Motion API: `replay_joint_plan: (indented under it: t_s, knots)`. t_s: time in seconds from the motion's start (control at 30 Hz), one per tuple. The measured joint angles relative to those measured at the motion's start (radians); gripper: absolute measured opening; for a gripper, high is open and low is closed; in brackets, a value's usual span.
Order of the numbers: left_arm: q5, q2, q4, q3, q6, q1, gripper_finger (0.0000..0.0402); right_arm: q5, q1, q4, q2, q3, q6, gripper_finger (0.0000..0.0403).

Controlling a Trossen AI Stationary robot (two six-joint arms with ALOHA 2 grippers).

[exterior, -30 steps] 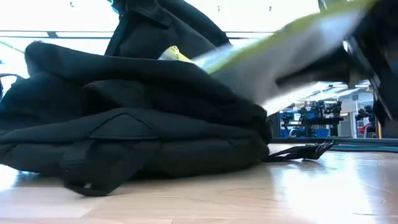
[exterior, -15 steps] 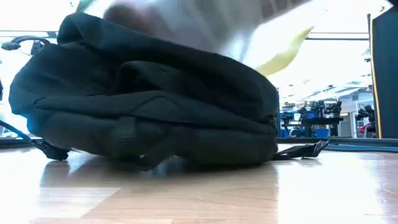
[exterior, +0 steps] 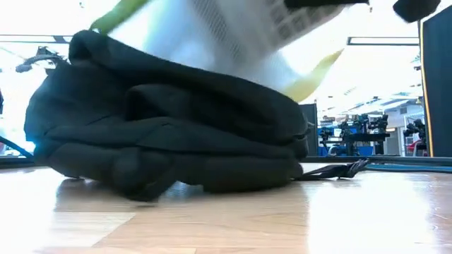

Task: Unpack backpack
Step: Put the white zip bag into the black backpack

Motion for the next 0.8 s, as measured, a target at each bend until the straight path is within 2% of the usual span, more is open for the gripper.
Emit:
replay_joint_plan:
  t_s: [0.1,0.23,0.33,0.4,0.5,0.67,0.8]
  knots:
    - [0.005,0.001,-0.003,0.000,-0.001,0.001,0.0000,0.024,-0.054,0.002,0.017,0.000,-0.001,0.0018]
    - [0.009,0.001,-0.002,0.000,-0.004,0.001,0.0000,0.157,-0.091,0.005,0.018,0.000,-0.019,0.0018]
    - [0.009,0.001,-0.003,0.000,-0.010,0.001,0.0000,0.273,-0.092,0.012,0.017,0.009,-0.102,0.0018]
    - [0.012,0.001,-0.003,0.000,-0.017,0.001,0.0000,0.304,-0.092,0.023,0.015,0.030,-0.137,0.0018]
    - [0.016,0.001,-0.004,0.000,-0.037,0.000,0.0000,0.278,-0.089,0.022,0.017,0.060,-0.140,0.0018]
    - [0.023,0.009,0.009,0.000,-0.039,-0.001,0.0000,0.088,-0.098,0.021,0.041,0.075,-0.050,0.0018]
    - [0.057,0.032,0.023,0.000,-0.041,-0.001,0.0000,0.010,-0.137,0.009,0.108,0.076,0.006,0.0018]
